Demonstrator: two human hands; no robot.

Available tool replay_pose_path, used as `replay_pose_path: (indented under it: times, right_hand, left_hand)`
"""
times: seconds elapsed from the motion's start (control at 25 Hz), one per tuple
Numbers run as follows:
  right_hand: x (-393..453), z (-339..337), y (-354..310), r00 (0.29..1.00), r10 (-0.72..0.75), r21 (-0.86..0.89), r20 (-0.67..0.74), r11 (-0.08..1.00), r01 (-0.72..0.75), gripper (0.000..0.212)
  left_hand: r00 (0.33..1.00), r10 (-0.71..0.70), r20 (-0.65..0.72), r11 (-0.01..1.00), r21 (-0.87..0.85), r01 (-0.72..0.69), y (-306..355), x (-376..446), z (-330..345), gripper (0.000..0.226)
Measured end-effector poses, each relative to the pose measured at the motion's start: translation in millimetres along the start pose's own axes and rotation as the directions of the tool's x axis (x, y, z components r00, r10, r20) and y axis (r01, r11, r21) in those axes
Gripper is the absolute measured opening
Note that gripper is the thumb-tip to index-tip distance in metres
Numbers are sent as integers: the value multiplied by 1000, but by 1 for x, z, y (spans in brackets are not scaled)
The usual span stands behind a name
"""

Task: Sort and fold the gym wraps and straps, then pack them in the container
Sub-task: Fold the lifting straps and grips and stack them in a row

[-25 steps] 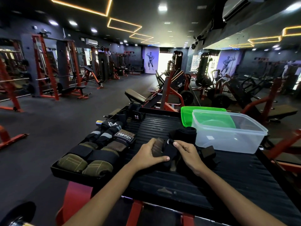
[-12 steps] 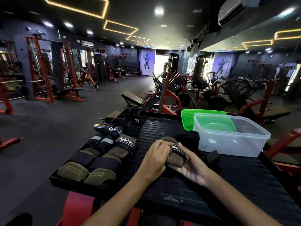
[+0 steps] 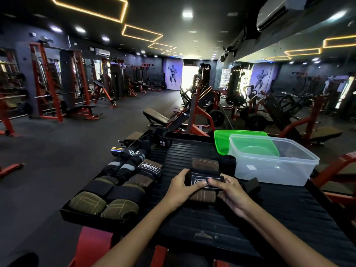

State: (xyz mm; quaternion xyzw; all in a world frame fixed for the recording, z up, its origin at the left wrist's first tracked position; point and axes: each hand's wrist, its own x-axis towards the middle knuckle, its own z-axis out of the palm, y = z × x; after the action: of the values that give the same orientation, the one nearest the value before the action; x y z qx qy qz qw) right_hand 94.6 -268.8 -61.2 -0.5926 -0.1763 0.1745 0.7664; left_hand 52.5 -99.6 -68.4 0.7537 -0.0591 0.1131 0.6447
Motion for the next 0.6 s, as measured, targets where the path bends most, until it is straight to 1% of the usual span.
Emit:
replay_pose_path:
  times: [0.04, 0.08, 0.16, 0.2, 0.24, 0.28, 0.32, 0.36, 0.4, 0.48, 0.52, 0.56, 0.6]
  right_hand:
    - [-1, 1, 0, 1000, -7, -18, -13, 1000, 7, 71]
    - [0, 0, 0, 1000, -14, -34, -19, 999, 13, 68]
    - [-1, 1, 0, 999, -8, -88, -40, 996, 4, 53]
    - [-2, 2, 0, 999, -2, -125, -51, 992, -4, 40]
    - [-3, 5, -1, 998, 6, -153, -57, 988, -15, 30]
    - [-3, 6, -1, 998, 21, -149, -55, 988, -29, 25]
    - [-2, 8, -2, 998, 36, -120, -44, 992, -41, 25]
    - [-1, 10, -3, 998, 49, -85, -42, 995, -53, 27]
    - [1, 11, -4, 997, 60, -44, -51, 997, -62, 28]
    - [4, 14, -6, 993, 107, 67, -56, 992, -104, 28]
    - [5, 18, -5, 989, 143, 106, -24, 984, -140, 28]
    - [5, 24, -3, 986, 164, 112, 21, 980, -165, 29]
    - [6, 31, 0, 984, 172, 85, 42, 981, -175, 29]
  left_hand:
    - [1000, 13, -1, 1000, 1, -13, 0, 0, 0, 51]
    - [1000, 26, -11, 999, 24, -26, -1, 0, 0, 50]
    - [999, 32, -44, 997, 77, -29, 0, 0, 0, 35]
    - [996, 47, -77, 993, 111, -38, 2, -1, -1, 30]
    - [990, 59, -125, 987, 158, -38, 3, -2, -2, 29]
    - [983, 57, -173, 984, 176, -26, 4, -2, -4, 31]
    - [977, 31, -213, 989, 150, 1, 4, -1, -7, 33]
    - [973, 0, -231, 996, 88, 21, 5, 0, -10, 35]
    - [974, -42, -221, 999, 17, 47, 5, 1, -11, 38]
    - [974, -119, -194, 991, -89, 103, 5, 3, -11, 54]
    - [974, -146, -174, 980, -159, 119, 4, 3, -9, 58]
    - [974, -176, -145, 956, -262, 134, 4, 4, -5, 56]
    - [974, -199, -108, 911, -386, 143, 5, 5, -2, 49]
